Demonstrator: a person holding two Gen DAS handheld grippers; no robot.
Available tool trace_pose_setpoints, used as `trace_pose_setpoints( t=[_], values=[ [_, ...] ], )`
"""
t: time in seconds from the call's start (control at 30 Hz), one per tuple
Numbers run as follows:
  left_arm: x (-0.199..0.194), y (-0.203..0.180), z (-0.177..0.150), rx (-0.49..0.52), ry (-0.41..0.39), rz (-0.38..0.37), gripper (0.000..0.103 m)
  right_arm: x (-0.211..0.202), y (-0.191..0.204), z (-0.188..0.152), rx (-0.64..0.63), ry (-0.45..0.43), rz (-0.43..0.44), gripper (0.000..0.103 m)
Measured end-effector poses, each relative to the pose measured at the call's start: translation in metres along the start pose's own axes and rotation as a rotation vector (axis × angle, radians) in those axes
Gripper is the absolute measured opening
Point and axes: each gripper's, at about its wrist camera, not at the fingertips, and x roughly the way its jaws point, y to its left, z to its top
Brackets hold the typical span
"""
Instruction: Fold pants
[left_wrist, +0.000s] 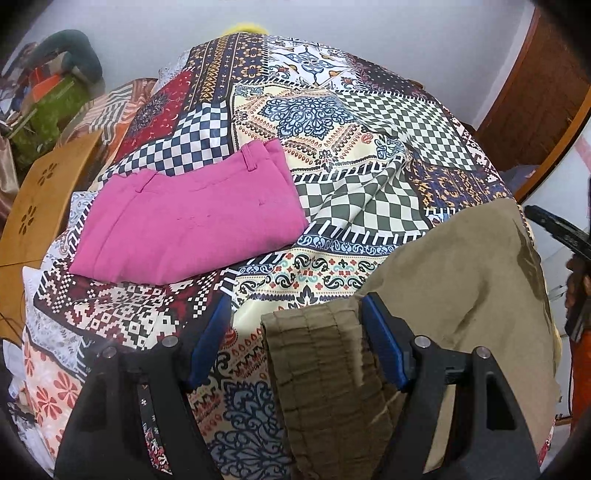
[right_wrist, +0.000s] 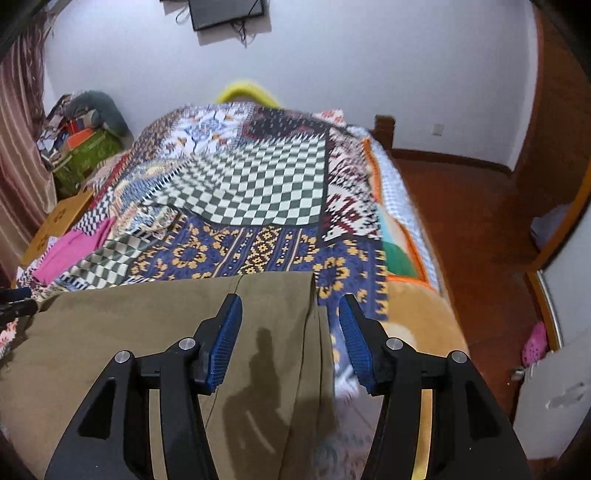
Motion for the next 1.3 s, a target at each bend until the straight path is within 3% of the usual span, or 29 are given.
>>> trace_pose_setpoints(
  t=[0.1,0.23,0.33,0.37,0.73,0.83,0.87,0.93,0.97,1.0,1.17,1.3],
  values=[
    [0.005,-0.001,0.0,0.004,0.006,0.003,0.072,0.024,-0.002,0.002,-0.009,0.068,0.019,0.051],
    [0.006,-0.004,-0.003,0.011,-0.005,-0.016,0.058,0.039,0.0,0.001,-0.034,0.094,0.03,0.05],
    [0.003,-0.011,-0.006,0.042,-0.025,0.002,0.055,0.037,0.002,0.001,-0.062,0.076,0.002,0.024],
    [0.001,-0.013,-0.006,0.055,-0.033,0.013,0.054,0.039,0.003,0.001,-0.081,0.075,-0.026,0.011],
    [0.006,-0.008,-0.004,0.042,-0.032,0.049,0.052,0.045,0.009,-0.003,-0.167,0.08,-0.117,0.006],
    [-0.003,-0.015,-0.003,0.086,-0.045,0.091,0.055,0.041,0.012,0.002,-0.172,0.095,-0.118,0.006],
    [-0.012,-0.019,-0.003,0.109,-0.062,0.125,0.055,0.038,0.012,0.004,-0.163,0.099,-0.117,0.01],
    [-0.025,-0.023,-0.002,0.129,-0.084,0.141,0.058,0.029,0.014,0.008,-0.131,0.121,-0.09,0.032],
    [-0.036,-0.024,-0.001,0.13,-0.101,0.118,0.061,0.021,0.017,0.009,-0.117,0.11,-0.063,0.051],
    [-0.042,-0.025,-0.001,0.128,-0.111,0.098,0.062,0.012,0.021,0.009,-0.109,0.083,-0.035,0.058],
    [-0.057,-0.044,-0.007,0.142,-0.113,-0.017,0.065,-0.015,0.063,0.009,-0.123,0.054,0.114,0.062],
    [-0.041,-0.058,-0.015,0.148,-0.042,-0.069,0.065,-0.008,0.104,0.0,-0.14,0.098,0.234,0.072]
  ],
)
